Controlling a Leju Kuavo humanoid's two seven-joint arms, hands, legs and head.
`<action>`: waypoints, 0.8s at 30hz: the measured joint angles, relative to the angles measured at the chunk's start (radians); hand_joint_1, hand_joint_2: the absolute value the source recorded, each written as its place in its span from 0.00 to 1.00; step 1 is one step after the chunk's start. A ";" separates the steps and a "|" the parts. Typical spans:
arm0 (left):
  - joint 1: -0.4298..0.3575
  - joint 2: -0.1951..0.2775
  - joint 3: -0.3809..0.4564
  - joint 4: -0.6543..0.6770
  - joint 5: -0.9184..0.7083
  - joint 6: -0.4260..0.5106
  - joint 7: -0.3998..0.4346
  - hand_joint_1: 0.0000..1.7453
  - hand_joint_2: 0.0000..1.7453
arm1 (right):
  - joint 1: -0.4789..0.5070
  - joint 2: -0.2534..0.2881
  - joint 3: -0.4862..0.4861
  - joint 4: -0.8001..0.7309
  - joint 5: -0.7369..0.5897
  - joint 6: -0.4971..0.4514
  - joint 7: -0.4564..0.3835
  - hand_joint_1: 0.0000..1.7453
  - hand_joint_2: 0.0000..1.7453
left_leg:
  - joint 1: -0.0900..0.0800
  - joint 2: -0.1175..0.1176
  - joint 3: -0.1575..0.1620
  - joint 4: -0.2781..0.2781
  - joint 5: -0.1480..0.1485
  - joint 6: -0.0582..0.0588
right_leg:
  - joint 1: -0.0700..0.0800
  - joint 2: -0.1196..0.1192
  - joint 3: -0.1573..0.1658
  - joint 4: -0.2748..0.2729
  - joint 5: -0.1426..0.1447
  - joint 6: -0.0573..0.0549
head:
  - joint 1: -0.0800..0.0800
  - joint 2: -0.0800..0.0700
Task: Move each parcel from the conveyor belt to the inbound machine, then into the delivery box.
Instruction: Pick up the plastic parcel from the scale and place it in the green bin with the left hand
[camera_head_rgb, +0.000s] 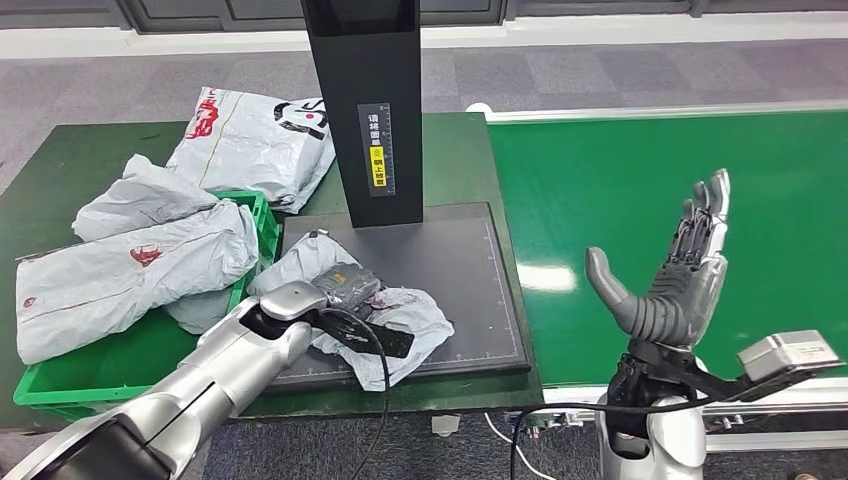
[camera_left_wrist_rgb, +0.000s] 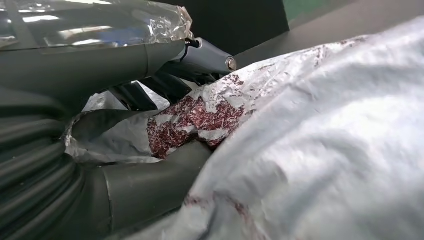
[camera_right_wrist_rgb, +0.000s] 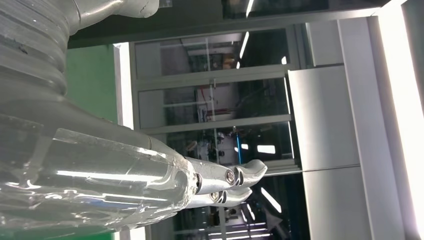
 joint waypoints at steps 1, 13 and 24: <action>0.000 0.003 0.014 -0.011 0.049 -0.005 -0.009 1.00 1.00 | 0.002 0.002 -0.004 -0.005 -0.002 0.001 0.002 0.00 1.00 | 0.000 0.000 -0.001 0.000 0.000 0.000 | 0.000 0.000 -0.001 0.000 0.000 0.000 | 0.000 0.000; 0.010 0.090 0.233 -0.316 0.439 -0.100 -0.048 1.00 1.00 | 0.013 0.046 -0.038 -0.048 0.004 0.020 0.028 0.00 1.00 | 0.000 0.001 -0.007 0.000 0.001 -0.001 | 0.000 0.002 -0.008 0.001 0.001 -0.001 | 0.000 0.000; 0.169 0.211 0.473 -0.744 0.649 0.036 -0.049 1.00 1.00 | 0.089 0.050 -0.043 -0.097 -0.009 -0.019 -0.012 0.00 1.00 | 0.001 0.005 -0.010 0.000 0.000 -0.002 | 0.001 0.005 -0.012 0.001 0.001 -0.001 | 0.000 0.000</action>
